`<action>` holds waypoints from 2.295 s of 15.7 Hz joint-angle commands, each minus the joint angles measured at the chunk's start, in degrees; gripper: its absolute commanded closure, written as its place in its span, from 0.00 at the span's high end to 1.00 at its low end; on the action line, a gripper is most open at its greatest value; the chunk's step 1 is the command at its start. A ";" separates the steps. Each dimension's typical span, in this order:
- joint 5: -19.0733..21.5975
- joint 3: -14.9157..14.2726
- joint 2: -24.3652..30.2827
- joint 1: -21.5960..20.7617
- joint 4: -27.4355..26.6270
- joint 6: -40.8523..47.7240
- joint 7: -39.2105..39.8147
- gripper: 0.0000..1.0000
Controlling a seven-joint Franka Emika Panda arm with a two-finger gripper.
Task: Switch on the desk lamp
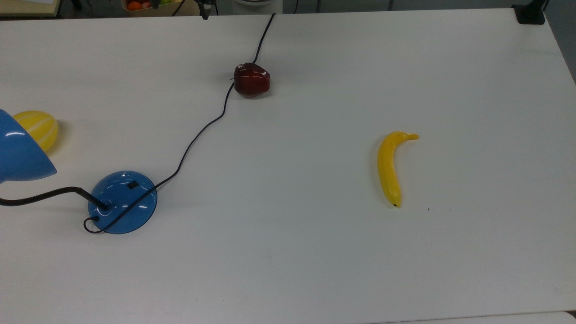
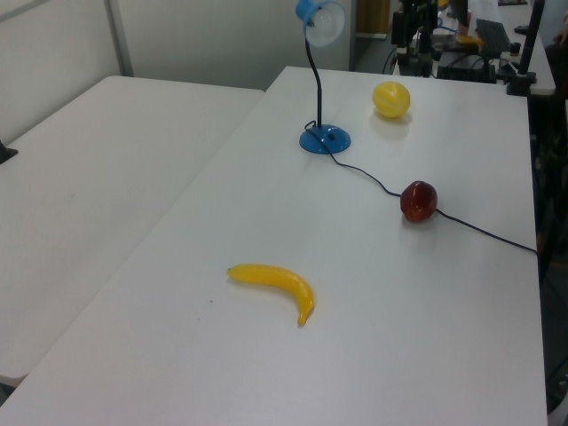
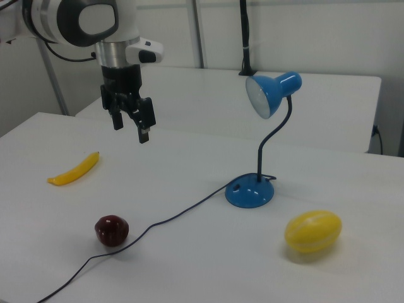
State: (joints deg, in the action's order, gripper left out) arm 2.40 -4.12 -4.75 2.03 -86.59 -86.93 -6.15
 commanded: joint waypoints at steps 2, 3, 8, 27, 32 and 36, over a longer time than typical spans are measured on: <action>0.68 -0.18 1.50 -0.44 -1.65 -0.35 -1.05 1.00; 0.77 -0.18 1.50 -0.44 -1.65 -0.35 -1.14 1.00; 0.77 -0.18 1.59 -0.44 -2.53 -0.70 -0.97 1.00; 1.64 -0.53 1.50 0.70 -6.30 -12.89 -5.79 0.00; 1.21 -0.97 0.54 2.81 -12.02 -28.36 -7.90 0.00; 0.77 -1.85 -3.06 3.34 -12.64 -34.70 -11.51 0.00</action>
State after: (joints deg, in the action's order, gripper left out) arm 2.49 -5.06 -6.39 5.59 -97.72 -116.94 -14.56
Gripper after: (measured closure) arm 0.991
